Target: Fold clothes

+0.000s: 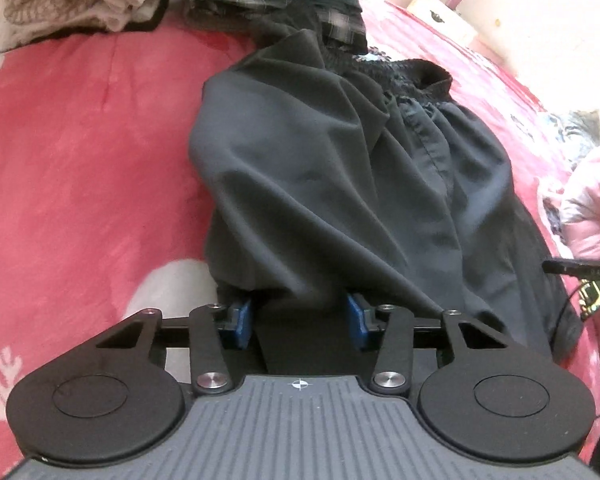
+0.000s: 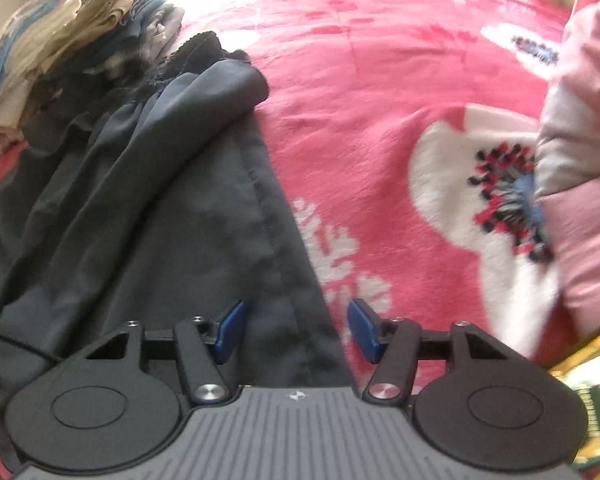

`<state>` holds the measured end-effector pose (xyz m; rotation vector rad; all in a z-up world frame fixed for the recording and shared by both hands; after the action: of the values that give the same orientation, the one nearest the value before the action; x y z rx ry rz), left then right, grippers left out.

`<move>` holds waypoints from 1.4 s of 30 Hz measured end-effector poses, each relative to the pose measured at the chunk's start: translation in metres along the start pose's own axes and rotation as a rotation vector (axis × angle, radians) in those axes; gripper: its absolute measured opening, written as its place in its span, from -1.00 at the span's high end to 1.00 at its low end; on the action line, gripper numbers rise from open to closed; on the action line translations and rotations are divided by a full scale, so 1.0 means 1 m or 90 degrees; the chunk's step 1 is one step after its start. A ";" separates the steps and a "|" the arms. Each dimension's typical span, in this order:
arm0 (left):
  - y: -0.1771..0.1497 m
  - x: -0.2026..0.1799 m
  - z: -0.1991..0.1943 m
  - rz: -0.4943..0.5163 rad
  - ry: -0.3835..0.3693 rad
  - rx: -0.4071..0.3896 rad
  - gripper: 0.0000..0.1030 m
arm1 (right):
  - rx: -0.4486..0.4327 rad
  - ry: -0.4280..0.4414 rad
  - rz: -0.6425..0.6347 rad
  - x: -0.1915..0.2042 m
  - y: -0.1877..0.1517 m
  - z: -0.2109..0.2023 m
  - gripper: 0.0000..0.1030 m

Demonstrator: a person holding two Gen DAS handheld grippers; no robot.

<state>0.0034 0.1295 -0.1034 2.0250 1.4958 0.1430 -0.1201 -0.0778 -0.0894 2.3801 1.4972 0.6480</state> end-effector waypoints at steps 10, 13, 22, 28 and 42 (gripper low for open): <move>0.000 0.006 -0.002 -0.049 0.025 -0.014 0.96 | -0.066 -0.111 0.015 -0.019 0.017 -0.021 0.99; -0.003 0.009 -0.010 -0.055 0.034 -0.013 0.97 | -0.059 -0.147 0.020 -0.027 0.019 -0.018 0.99; -0.012 0.011 -0.053 -0.095 0.042 -0.012 1.00 | -0.023 -0.220 0.021 -0.042 0.018 -0.009 0.98; -0.030 0.019 -0.056 -0.092 0.026 0.054 0.88 | 0.003 -0.201 -0.016 -0.038 0.023 -0.010 0.54; 0.121 -0.015 -0.011 0.220 0.087 -0.116 0.11 | -0.177 0.047 -0.279 0.113 0.114 -0.034 0.18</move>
<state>0.0933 0.0993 -0.0266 2.1389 1.1498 0.5467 -0.0055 -0.0269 0.0169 1.7635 1.7526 0.7787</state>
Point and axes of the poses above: each gripper's, at about its wrist camera, not at the fingertips, and z roughly the way its jaws point, x to its left, y to its top, the point moved 6 cm from there along z, roughly the way its jaws point, and after that the axes turned 11 degrees about z, right-handed, at the moved point
